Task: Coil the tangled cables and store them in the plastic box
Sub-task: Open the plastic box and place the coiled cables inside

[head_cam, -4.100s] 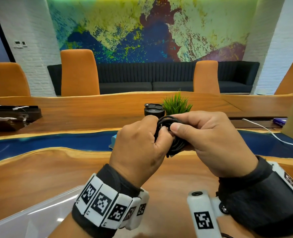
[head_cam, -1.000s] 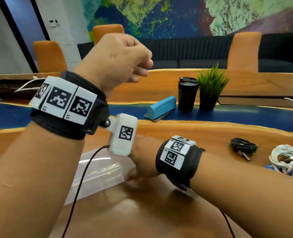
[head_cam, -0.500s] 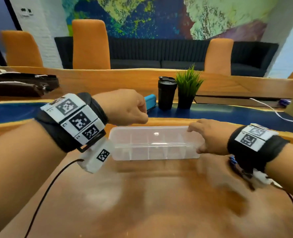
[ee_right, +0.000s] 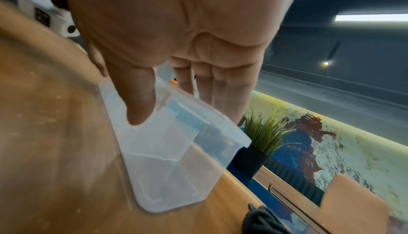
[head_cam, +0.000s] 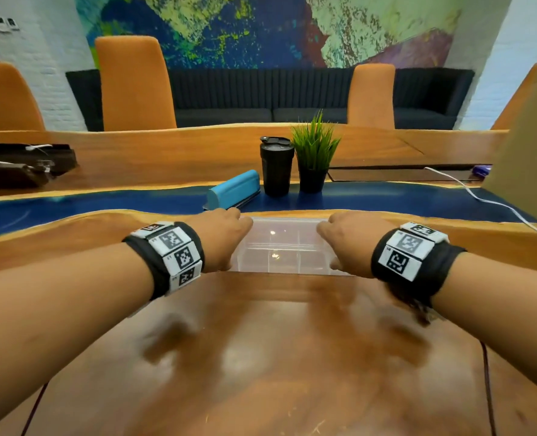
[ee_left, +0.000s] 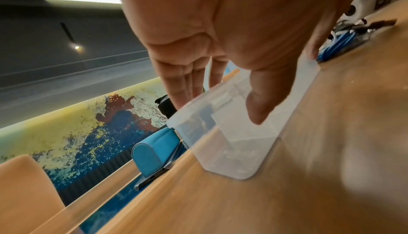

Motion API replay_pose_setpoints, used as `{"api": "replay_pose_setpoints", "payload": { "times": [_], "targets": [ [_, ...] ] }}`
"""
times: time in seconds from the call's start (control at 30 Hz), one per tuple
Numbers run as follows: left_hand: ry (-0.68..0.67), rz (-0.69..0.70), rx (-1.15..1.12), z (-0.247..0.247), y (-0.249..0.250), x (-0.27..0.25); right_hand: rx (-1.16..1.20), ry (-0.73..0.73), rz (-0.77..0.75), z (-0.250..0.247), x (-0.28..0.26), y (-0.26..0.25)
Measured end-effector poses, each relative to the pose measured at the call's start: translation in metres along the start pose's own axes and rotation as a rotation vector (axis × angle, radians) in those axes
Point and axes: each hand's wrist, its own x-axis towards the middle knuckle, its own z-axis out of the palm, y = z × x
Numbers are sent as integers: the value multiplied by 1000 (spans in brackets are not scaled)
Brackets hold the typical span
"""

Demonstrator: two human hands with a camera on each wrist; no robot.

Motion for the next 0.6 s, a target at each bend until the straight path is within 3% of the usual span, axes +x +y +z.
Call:
{"api": "replay_pose_setpoints", "payload": {
  "times": [0.3, 0.6],
  "targets": [
    [-14, 69, 117, 1, 6, -1, -159, -96, -67, 0, -1, -9],
    [-62, 79, 164, 0, 22, -13, -145, -146, -59, 0, -3, -12]
  ]
}}
